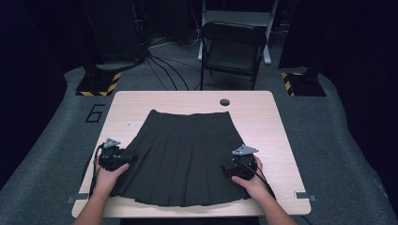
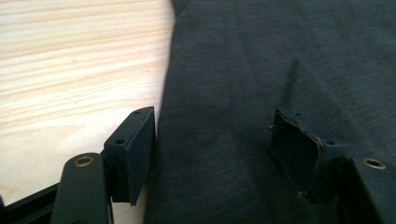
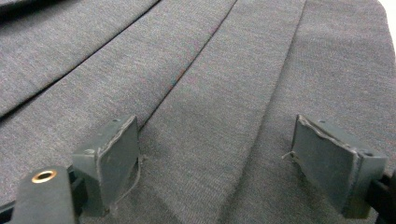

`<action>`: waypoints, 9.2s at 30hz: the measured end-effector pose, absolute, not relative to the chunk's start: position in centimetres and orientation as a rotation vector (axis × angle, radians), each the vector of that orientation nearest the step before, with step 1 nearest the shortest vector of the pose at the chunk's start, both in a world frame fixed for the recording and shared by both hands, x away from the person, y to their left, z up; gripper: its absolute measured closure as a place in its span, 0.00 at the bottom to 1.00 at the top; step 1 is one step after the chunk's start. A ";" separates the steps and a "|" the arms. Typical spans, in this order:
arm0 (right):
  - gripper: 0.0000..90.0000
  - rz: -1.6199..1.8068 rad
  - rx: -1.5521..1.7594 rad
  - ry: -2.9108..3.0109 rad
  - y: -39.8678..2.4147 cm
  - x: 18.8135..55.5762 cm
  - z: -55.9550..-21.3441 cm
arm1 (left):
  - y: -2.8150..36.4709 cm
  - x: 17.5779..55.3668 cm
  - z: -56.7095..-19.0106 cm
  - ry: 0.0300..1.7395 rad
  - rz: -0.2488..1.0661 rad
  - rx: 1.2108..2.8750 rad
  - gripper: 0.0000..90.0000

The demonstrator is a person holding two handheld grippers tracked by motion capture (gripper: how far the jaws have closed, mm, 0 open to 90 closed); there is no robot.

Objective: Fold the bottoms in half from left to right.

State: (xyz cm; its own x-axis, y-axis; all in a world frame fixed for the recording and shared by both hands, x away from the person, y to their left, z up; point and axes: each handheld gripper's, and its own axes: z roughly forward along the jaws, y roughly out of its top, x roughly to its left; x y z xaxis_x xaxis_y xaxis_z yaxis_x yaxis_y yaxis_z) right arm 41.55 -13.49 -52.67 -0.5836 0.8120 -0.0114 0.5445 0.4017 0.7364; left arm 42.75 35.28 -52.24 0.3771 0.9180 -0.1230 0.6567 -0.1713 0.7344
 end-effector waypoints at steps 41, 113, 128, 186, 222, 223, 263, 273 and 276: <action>0.16 1.000 1.169 2.295 -13.5 41.5 -52.7 | 33.3 42.2 -51.4 1.338 0.521 1.900 0.92; 0.16 1.001 1.169 2.295 -13.5 41.6 -52.7 | 18.2 42.2 -37.1 0.845 0.437 2.125 0.93; 0.16 1.003 1.168 2.294 -13.5 41.6 -52.7 | 13.3 42.7 -36.5 0.749 0.367 2.143 0.93; 0.19 0.999 1.179 2.284 -13.5 41.4 -52.6 | 13.1 43.6 -43.8 0.878 0.163 2.044 0.58; 0.43 0.998 1.269 2.174 -16.8 41.2 -49.3 | 11.2 39.7 -44.5 0.740 0.052 2.021 0.98; 0.43 1.000 1.269 2.166 -17.1 41.3 -49.2 | 10.5 39.6 -44.2 0.712 0.049 2.028 0.98; 0.52 1.049 1.246 2.204 -16.1 41.7 -48.5 | 9.2 40.3 -44.6 0.791 0.188 2.068 0.63; 0.51 1.071 1.278 2.252 -14.4 43.6 -47.8 | 15.1 40.0 -45.0 0.906 0.274 2.049 0.58; 0.53 1.052 1.249 2.264 -13.8 44.3 -47.4 | 17.1 39.3 -44.7 0.935 0.290 2.025 0.57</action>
